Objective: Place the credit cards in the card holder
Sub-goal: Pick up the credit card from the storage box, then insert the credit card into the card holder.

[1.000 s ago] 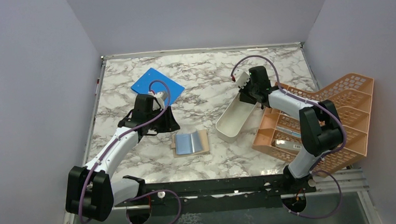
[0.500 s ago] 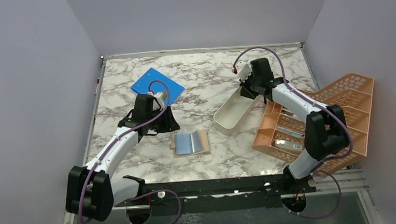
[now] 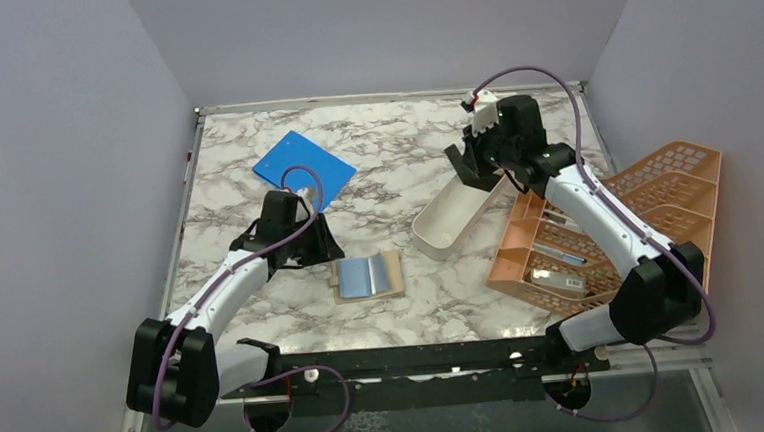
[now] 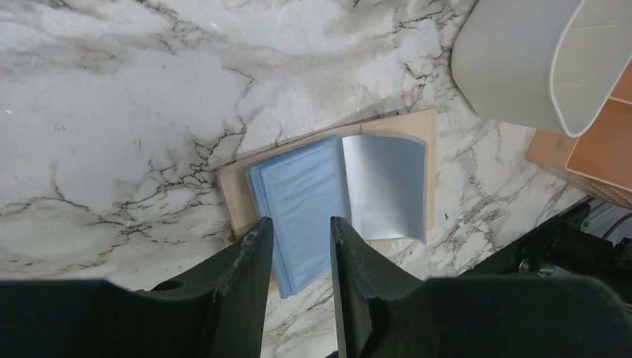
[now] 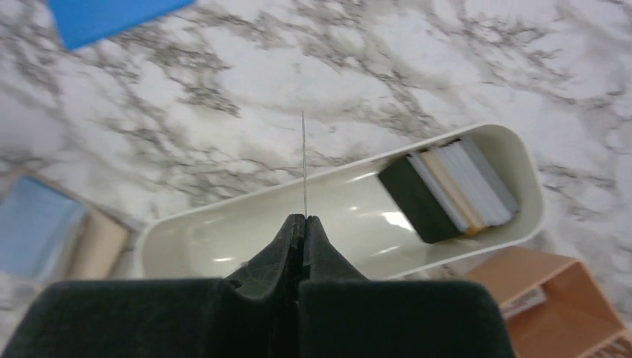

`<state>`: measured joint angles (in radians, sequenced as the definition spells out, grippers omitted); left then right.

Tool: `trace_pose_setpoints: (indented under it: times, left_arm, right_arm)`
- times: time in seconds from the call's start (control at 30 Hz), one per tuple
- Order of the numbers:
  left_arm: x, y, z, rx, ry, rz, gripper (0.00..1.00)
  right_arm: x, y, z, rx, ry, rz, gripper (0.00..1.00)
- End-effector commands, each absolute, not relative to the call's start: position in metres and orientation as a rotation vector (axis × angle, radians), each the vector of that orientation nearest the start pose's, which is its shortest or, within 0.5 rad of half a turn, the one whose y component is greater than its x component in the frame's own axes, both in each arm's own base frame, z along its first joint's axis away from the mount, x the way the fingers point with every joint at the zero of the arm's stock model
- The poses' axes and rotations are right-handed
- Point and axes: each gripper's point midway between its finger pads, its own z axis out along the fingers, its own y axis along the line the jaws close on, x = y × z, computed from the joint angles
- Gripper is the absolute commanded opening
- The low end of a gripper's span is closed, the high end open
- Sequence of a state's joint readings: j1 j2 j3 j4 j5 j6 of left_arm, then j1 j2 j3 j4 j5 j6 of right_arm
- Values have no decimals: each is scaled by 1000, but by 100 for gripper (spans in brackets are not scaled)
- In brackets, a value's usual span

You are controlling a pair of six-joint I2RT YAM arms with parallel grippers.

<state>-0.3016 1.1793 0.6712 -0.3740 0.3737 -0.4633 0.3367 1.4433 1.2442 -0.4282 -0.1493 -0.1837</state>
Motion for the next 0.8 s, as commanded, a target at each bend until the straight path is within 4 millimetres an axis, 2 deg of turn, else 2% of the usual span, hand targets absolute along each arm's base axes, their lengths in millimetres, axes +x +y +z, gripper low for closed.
trace_pose_setpoints:
  times: [0.0,0.1,0.23,0.33,0.5,0.57,0.77]
  left_arm:
    - [238,-166,85,-93,2532,-818,34]
    - [233,-172,83,-98,2547,-850,31]
    - [230,-171,77,-134,2544,-824,26]
    - [228,-168,70,-169,2554,-782,26]
    - [223,-169,57,-192,2591,-757,28]
    - [223,-169,51,-199,2599,-750,26]
    - [224,-166,42,-199,2620,-710,18]
  right_arm:
    - [348,214,248,-410,2110,653,1]
    - [316,252,260,-370,2091,906,1]
    - [279,296,257,-339,2107,1111,1]
    - [261,321,239,-312,2162,1166,1]
    - [234,350,200,-209,2250,1191,1]
    - [223,363,184,-198,2269,1188,1]
    - [205,381,139,-190,2367,1104,1]
